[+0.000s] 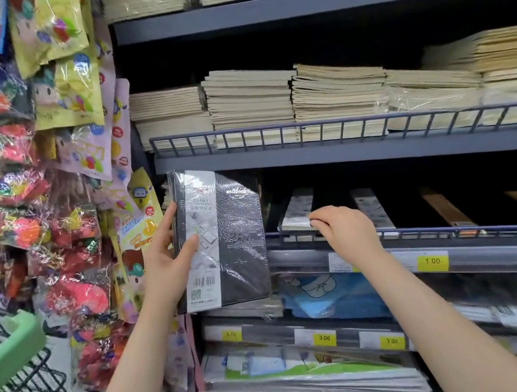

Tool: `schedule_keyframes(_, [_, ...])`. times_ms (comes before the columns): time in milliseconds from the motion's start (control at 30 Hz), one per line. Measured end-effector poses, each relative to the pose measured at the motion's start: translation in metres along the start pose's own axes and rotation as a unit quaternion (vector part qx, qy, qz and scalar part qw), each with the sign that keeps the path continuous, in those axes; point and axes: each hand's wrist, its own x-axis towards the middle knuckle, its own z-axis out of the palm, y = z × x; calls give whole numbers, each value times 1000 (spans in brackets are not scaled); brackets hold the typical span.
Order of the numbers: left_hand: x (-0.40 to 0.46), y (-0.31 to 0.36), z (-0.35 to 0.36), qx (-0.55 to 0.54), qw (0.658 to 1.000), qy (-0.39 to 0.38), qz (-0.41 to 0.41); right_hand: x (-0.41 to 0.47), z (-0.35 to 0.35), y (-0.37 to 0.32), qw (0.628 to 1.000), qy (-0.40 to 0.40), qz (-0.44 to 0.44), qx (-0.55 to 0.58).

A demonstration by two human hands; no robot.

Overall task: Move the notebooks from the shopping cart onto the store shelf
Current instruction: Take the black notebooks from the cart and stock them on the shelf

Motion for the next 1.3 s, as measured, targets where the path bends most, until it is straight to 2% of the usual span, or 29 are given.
schedule_keyframes(133, [4, -5, 3, -8, 1000, -2, 3, 2, 9, 7, 999, -25, 29, 0])
schedule_keyframes(267, [4, -8, 8, -19, 1000, -4, -10, -6, 14, 9, 999, -1, 20, 30])
schedule_keyframes(367, [0, -9, 14, -26, 999, -17, -8, -9, 13, 7, 999, -36, 19, 21])
schedule_keyframes(400, [-3, -9, 17, -36, 999, -24, -12, -15, 10, 6, 998, -45, 19, 32])
schedule_keyframes(467, [-11, -4, 26, -60, 997, -34, -27, -36, -3, -1, 991, -35, 31, 124])
schedule_keyframes(533, [-19, 0, 39, -88, 994, -48, -43, -69, -16, -13, 962, -47, 69, 260])
schedule_keyframes(567, [-21, 1, 47, -104, 992, -54, -48, -86, -22, -21, 934, -77, 96, 334])
schedule_keyframes(633, [-26, 1, 67, -117, 989, -62, -59, -112, -28, -32, 834, -139, 179, 503])
schedule_keyframes(667, [-28, 3, 78, -116, 989, -66, -71, -119, -27, -33, 781, -144, 212, 569])
schedule_keyframes(700, [-30, 6, 89, -119, 987, -74, -80, -123, -26, -32, 753, -121, 230, 605])
schedule_keyframes(800, [-33, 15, 118, -144, 975, -118, -121, -125, -29, -20, 735, -32, 262, 625])
schedule_keyframes(900, [-31, 22, 124, -149, 962, -157, -164, -116, -37, -8, 712, 14, 289, 639])
schedule_keyframes(1033, [-34, 19, 114, -62, 962, -245, -98, -87, -45, -2, 711, 43, 311, 630])
schedule_keyframes(1133, [-15, 15, 121, -19, 967, -243, -72, -58, -44, 0, 734, 29, 313, 603])
schedule_keyframes(1200, [5, 13, 130, 19, 974, -220, -57, -39, -40, 3, 794, 32, 302, 527])
schedule_keyframes(1300, [24, 9, 145, 57, 973, -219, -45, -17, -31, 11, 907, 72, 274, 311])
